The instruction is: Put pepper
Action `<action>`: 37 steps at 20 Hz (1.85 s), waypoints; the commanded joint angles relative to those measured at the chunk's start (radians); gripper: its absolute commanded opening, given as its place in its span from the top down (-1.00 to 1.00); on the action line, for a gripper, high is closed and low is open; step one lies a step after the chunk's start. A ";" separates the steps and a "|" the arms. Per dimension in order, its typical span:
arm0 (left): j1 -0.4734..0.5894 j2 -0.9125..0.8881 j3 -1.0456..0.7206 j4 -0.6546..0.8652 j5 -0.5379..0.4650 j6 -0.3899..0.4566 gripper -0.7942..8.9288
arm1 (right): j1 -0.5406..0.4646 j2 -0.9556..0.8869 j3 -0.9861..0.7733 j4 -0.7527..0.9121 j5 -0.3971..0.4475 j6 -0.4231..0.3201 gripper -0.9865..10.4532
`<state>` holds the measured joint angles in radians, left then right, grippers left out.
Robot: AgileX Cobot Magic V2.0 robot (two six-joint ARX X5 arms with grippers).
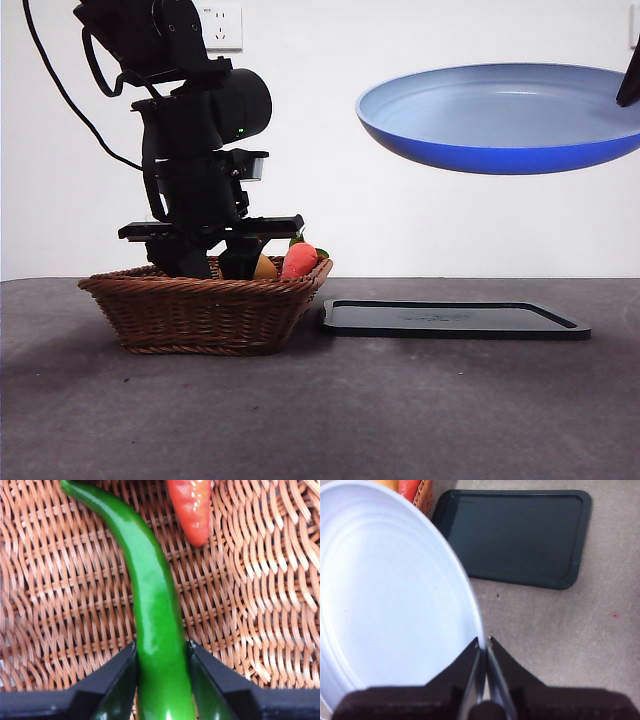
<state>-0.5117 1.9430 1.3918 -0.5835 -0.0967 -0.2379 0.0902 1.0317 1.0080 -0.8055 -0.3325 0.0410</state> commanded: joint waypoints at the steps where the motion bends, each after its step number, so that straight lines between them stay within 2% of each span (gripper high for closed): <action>1: -0.008 0.014 0.020 -0.002 -0.002 -0.035 0.59 | 0.001 0.006 0.015 0.019 -0.006 0.002 0.82; 10: -0.008 -0.079 0.023 -0.041 0.000 -0.051 0.61 | 0.001 0.006 0.015 0.019 -0.006 0.002 0.82; 17: -0.026 -0.196 0.023 -0.099 0.118 -0.055 0.61 | 0.001 0.027 0.015 0.027 -0.006 0.016 0.82; 22: -0.075 -0.316 0.023 -0.102 0.138 -0.054 0.61 | 0.001 0.163 0.015 0.033 -0.005 0.034 0.82; 28: -0.202 -0.391 0.023 -0.053 0.322 -0.049 0.61 | 0.005 0.363 0.015 0.117 -0.013 0.118 0.82; 32: -0.323 -0.329 0.023 0.018 0.282 -0.008 0.61 | 0.005 0.399 0.015 0.146 -0.065 0.166 0.82; 37: -0.382 -0.188 0.023 0.123 0.200 0.082 0.61 | 0.005 0.399 0.015 0.127 -0.089 0.169 0.82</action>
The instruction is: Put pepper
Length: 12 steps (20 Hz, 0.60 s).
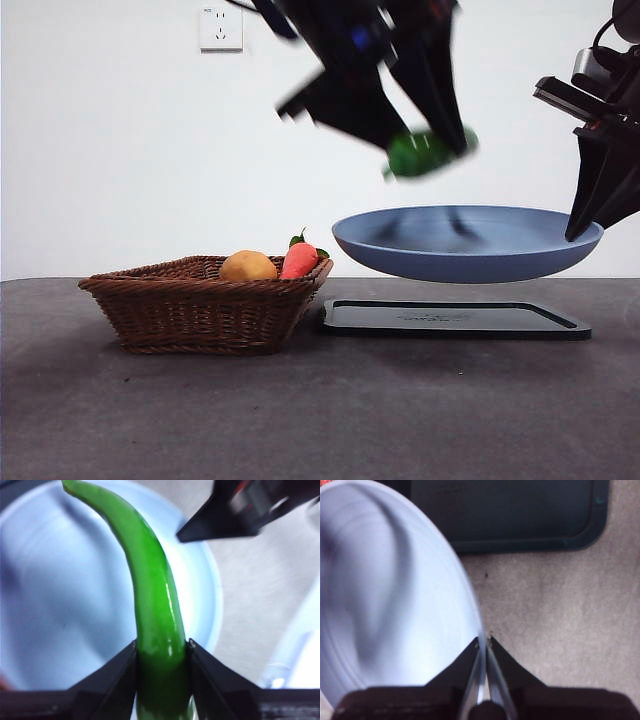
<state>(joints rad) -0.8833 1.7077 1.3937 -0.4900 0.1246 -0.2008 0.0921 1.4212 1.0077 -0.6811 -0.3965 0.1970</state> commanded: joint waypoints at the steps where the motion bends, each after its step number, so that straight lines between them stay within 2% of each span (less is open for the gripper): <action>1: -0.013 0.067 0.021 0.047 -0.026 0.045 0.61 | 0.003 0.009 0.016 -0.002 -0.024 0.013 0.82; 4: -0.013 0.103 0.021 0.077 -0.056 0.056 0.61 | 0.003 0.009 0.016 -0.008 -0.024 0.013 0.82; 6: -0.013 0.119 0.021 0.078 -0.071 0.099 0.60 | 0.003 0.009 0.016 -0.008 -0.024 0.014 0.82; 12: -0.018 0.154 0.021 0.067 -0.059 0.101 0.55 | 0.003 0.009 0.016 -0.018 -0.024 0.016 0.82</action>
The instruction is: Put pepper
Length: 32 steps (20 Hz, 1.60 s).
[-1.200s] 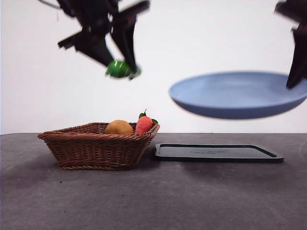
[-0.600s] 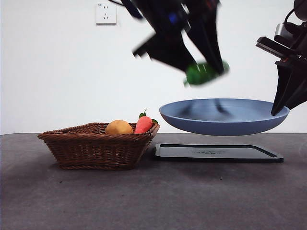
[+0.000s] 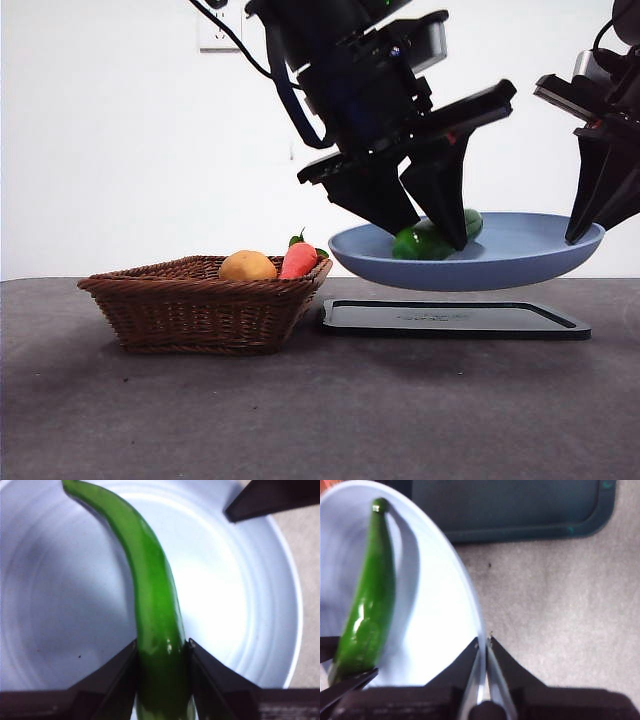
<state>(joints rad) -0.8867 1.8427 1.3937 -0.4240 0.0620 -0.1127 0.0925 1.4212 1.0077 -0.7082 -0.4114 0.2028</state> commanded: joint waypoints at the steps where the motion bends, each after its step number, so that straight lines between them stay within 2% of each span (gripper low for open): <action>1: -0.015 0.019 0.021 0.002 0.003 0.013 0.48 | 0.003 0.009 0.016 0.007 -0.009 0.011 0.82; 8: -0.015 0.004 0.021 -0.019 0.002 0.008 0.32 | 0.003 0.009 0.016 -0.035 -0.008 0.019 0.82; 13: -0.015 -0.085 0.021 -0.082 0.003 0.009 0.27 | 0.003 0.009 0.016 -0.060 -0.006 0.062 0.82; 17: -0.015 -0.220 0.021 -0.133 -0.010 0.010 0.27 | 0.003 0.009 0.016 -0.039 -0.001 0.119 0.82; 22: -0.014 -0.449 0.021 -0.202 -0.027 0.031 0.27 | -0.008 0.026 0.021 0.088 0.020 0.208 0.82; 27: -0.014 -0.668 0.021 -0.261 -0.096 0.039 0.27 | -0.047 0.166 0.125 0.102 0.025 0.216 0.82; 32: -0.014 -0.818 0.021 -0.314 -0.098 0.038 0.27 | -0.082 0.349 0.260 0.124 0.022 0.215 0.82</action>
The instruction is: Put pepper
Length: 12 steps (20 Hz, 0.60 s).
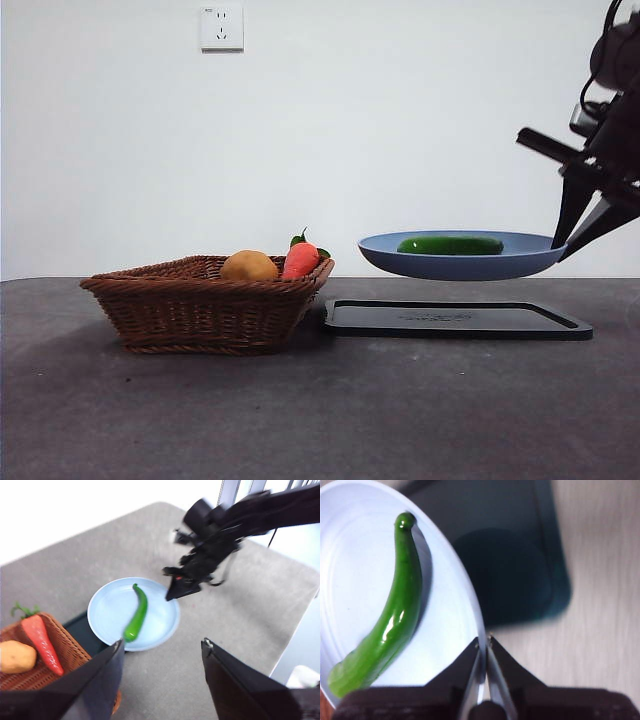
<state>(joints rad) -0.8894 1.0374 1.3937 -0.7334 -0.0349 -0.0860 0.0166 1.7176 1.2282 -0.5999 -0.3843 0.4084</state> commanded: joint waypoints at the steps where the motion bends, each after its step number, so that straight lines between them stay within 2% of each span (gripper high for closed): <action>1: -0.012 -0.028 0.021 -0.010 0.000 0.011 0.27 | -0.010 0.079 0.055 0.026 -0.007 0.010 0.82; 8: -0.013 -0.058 0.021 -0.025 0.010 0.001 0.27 | -0.011 0.219 0.102 0.158 -0.030 0.050 0.82; 12: -0.013 -0.058 0.021 -0.022 0.010 -0.016 0.27 | -0.011 0.248 0.102 0.158 -0.029 0.050 0.82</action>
<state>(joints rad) -0.8898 0.9730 1.3937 -0.7635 -0.0307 -0.0910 0.0051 1.9373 1.3067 -0.4522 -0.4046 0.4496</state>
